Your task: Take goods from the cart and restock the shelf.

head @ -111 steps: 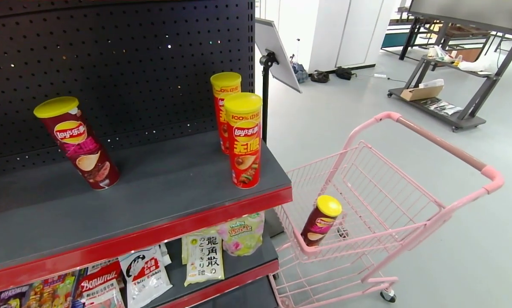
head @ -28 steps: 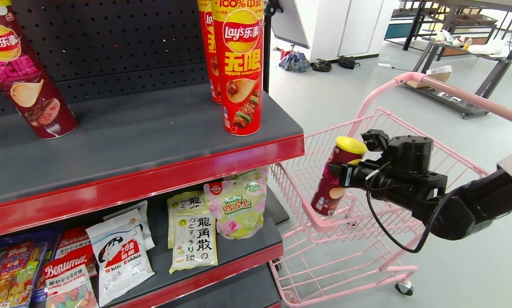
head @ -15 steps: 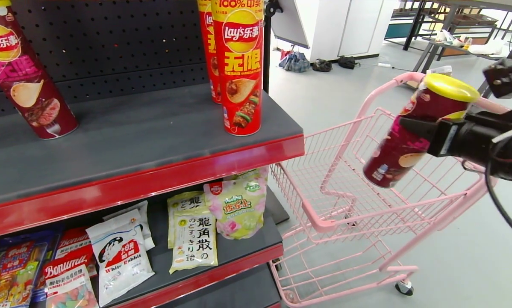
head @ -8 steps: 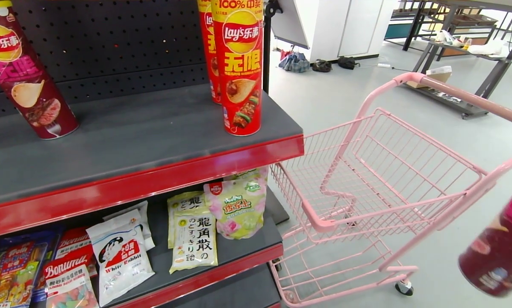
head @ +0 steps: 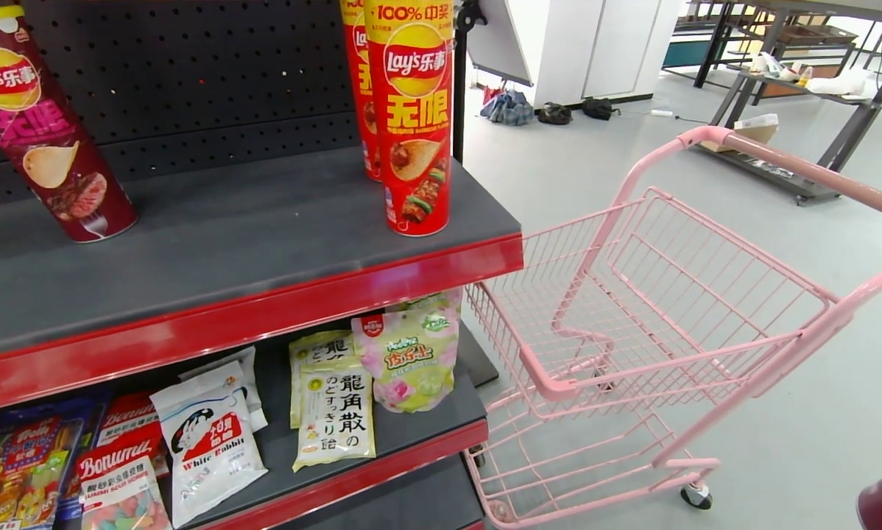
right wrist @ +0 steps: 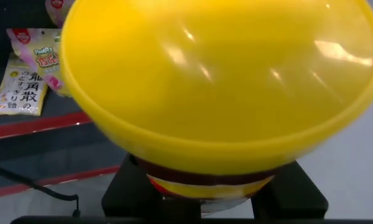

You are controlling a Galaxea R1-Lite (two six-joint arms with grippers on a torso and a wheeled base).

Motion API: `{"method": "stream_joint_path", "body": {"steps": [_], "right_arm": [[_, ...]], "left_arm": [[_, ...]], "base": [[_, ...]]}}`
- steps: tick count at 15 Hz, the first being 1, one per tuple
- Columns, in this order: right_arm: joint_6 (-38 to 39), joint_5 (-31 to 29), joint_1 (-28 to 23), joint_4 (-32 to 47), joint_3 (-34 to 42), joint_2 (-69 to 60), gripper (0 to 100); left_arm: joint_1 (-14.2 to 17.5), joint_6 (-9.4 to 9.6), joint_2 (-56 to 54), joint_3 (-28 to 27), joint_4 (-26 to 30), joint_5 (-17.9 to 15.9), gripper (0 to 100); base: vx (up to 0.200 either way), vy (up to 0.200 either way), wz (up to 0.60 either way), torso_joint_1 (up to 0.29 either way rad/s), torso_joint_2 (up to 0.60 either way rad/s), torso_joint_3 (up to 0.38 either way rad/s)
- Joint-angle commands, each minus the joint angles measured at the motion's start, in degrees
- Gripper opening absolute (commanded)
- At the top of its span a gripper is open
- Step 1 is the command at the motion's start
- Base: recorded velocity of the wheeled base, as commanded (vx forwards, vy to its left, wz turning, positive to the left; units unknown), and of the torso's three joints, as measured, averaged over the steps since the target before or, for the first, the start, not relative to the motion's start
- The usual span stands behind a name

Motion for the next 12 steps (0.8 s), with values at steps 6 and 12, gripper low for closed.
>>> {"method": "stream_joint_path", "body": {"steps": [6, 12], "right_arm": [[-1.1, 0.0, 0.0, -0.2, -0.3, -0.8, 0], [-1.3, 0.1, 0.1, -0.4, -0.9, 0.6, 0]], "left_arm": [[0.0, -0.01, 0.1, 0.0, 0.0, 0.0, 100], [0.1, -0.01, 0.1, 0.0, 0.0, 0.0, 100]], "base": [[0.000, 0.000, 0.00, 0.137, -0.46, -0.315], [0.000, 0.000, 0.00, 0.214, -0.58, -0.381]]}}
